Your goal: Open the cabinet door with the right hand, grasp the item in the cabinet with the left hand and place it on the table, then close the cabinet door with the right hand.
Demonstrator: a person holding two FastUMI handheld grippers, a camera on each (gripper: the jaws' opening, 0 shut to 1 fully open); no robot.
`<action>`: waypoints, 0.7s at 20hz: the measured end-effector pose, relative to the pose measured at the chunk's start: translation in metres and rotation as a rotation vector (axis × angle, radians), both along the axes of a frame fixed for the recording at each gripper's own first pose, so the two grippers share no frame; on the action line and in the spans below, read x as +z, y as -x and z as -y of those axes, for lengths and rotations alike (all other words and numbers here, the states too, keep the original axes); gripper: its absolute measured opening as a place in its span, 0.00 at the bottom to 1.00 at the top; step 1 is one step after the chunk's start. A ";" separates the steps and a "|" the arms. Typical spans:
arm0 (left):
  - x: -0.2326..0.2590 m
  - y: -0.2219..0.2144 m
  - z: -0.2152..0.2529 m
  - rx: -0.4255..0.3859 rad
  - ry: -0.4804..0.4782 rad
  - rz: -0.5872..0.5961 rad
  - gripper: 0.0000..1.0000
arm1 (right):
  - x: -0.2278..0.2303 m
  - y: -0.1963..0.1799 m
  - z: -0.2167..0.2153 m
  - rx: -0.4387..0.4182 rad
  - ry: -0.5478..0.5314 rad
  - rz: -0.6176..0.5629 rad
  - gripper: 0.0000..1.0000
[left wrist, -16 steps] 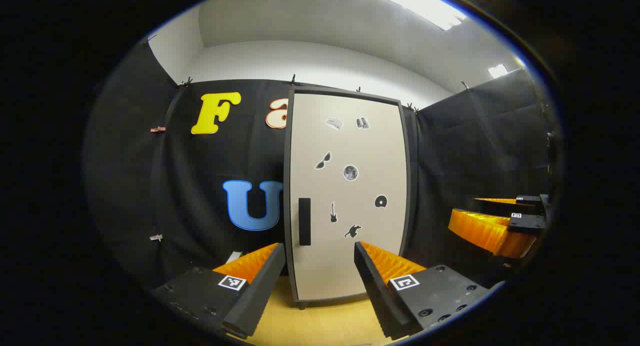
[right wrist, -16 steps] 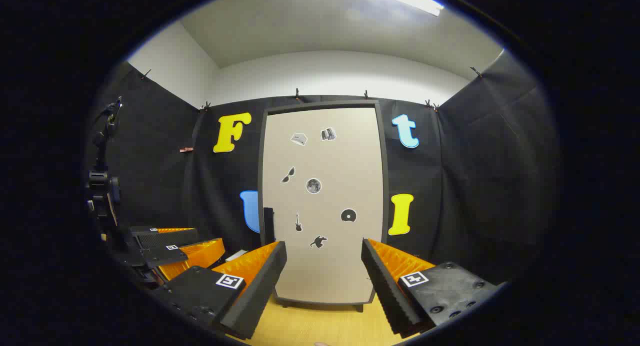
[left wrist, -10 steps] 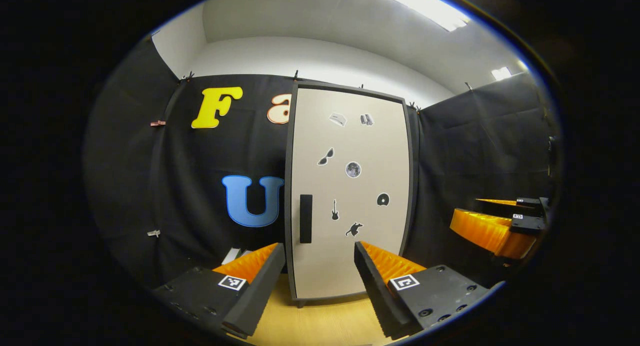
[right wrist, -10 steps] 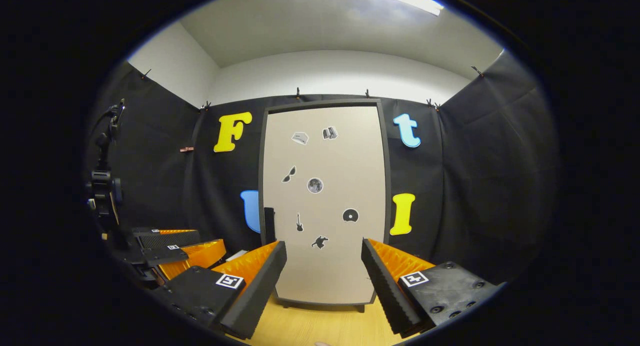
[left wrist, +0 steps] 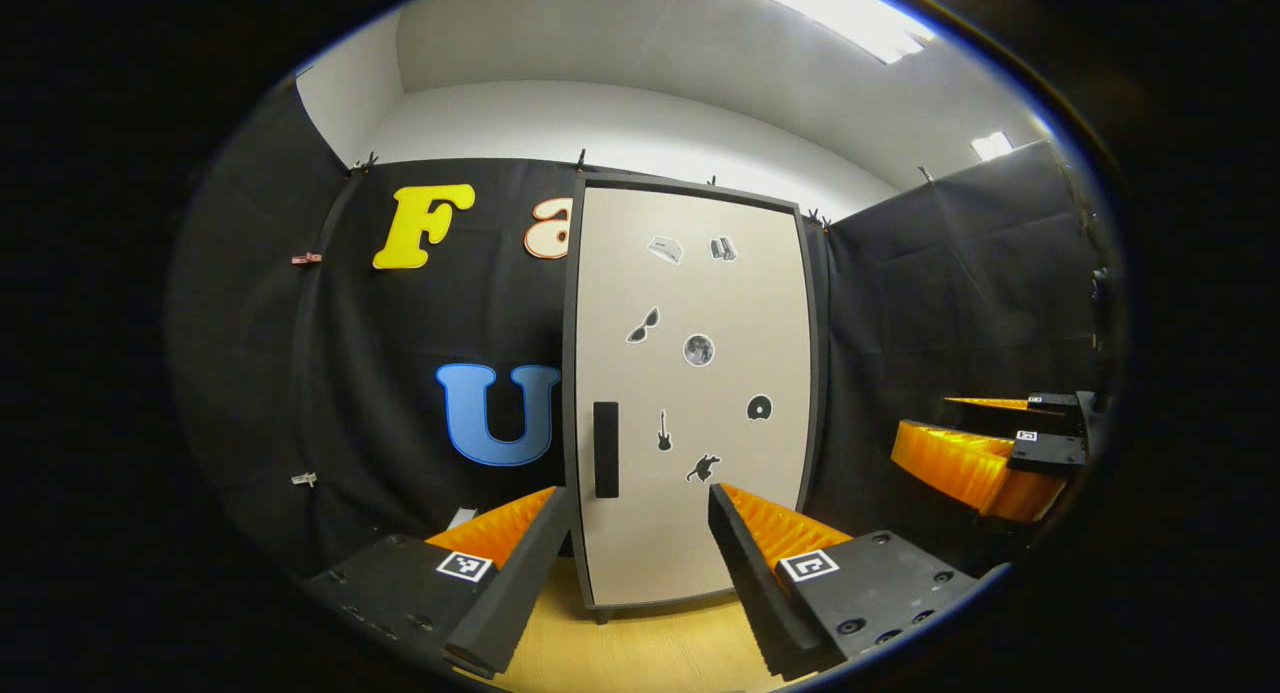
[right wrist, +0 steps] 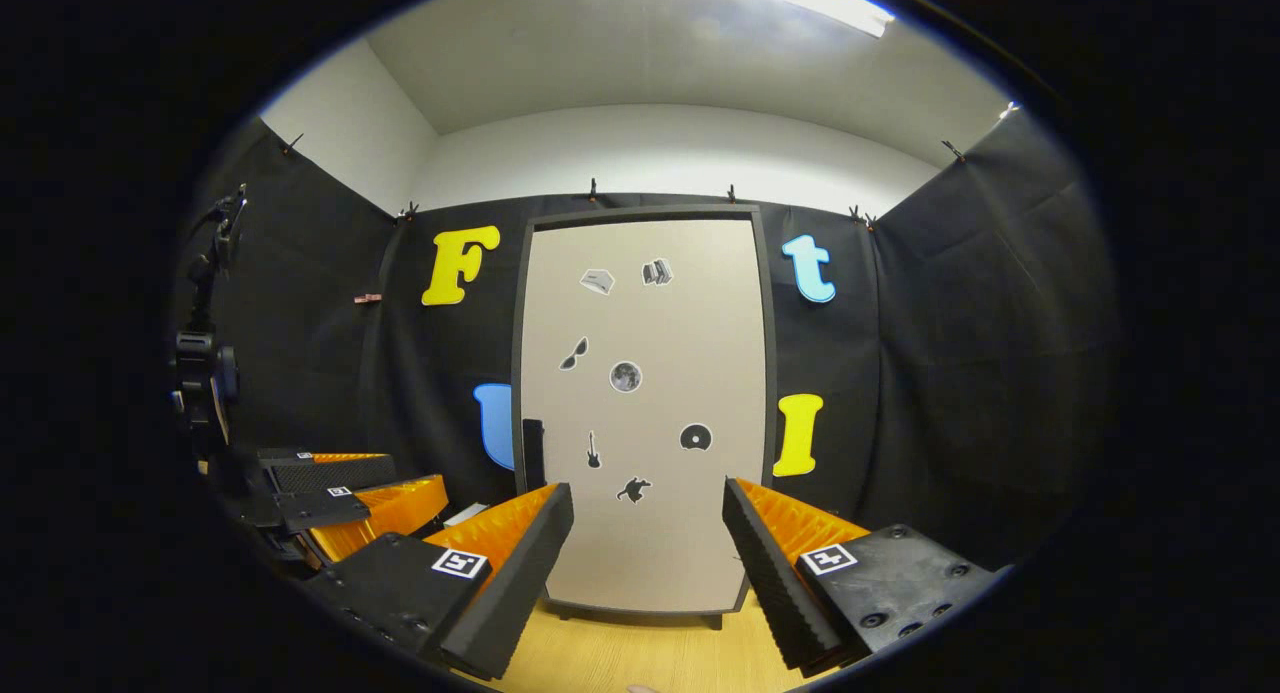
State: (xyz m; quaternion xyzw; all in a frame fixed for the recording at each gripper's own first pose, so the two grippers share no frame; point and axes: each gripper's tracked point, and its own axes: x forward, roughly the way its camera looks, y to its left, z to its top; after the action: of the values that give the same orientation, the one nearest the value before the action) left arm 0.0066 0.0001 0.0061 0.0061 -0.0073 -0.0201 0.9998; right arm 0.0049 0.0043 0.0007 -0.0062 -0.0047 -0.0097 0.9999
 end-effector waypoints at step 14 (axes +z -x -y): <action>0.000 0.010 -0.016 -0.015 0.023 -0.004 0.89 | 0.005 0.003 -0.010 -0.023 0.020 0.031 0.98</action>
State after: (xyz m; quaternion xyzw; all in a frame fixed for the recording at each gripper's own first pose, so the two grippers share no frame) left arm -0.0035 0.0163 0.0056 -0.0053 -0.0054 -0.0274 0.9996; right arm 0.0022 0.0144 0.0062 -0.0161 -0.0203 -0.0213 0.9994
